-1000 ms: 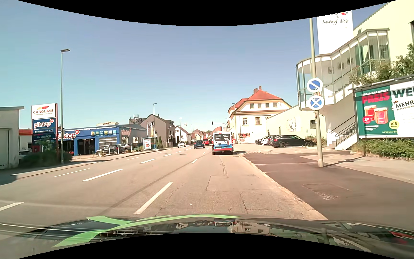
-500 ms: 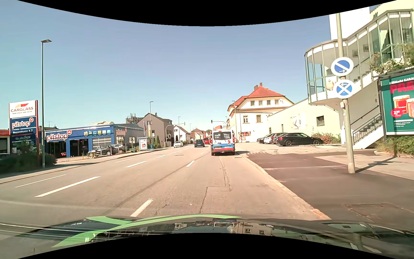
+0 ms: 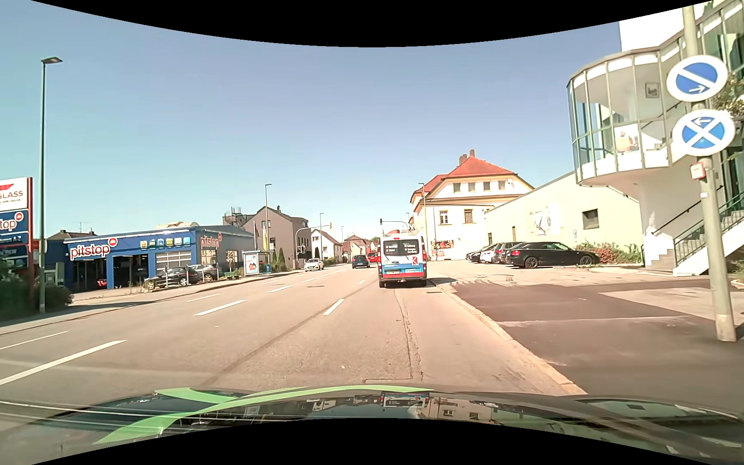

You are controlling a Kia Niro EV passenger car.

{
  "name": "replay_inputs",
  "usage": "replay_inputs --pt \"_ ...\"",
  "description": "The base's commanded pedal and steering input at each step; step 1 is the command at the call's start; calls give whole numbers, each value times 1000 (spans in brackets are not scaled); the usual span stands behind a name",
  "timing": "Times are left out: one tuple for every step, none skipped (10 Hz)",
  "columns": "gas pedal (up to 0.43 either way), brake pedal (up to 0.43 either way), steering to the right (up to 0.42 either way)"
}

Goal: Follow the waypoints while adhering to traffic rules and regulations

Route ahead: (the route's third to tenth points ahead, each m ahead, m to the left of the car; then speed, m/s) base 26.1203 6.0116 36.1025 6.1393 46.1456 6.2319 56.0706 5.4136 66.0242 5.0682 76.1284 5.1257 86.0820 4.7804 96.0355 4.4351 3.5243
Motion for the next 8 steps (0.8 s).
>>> replay_inputs --pt "0 0 9" --pt "0 0 9" --pt "0 0 9" --pt "0 0 9" --pt "0 0 5" --pt "0 0 0" --pt "0 0 -3" --pt "0 0 -5"
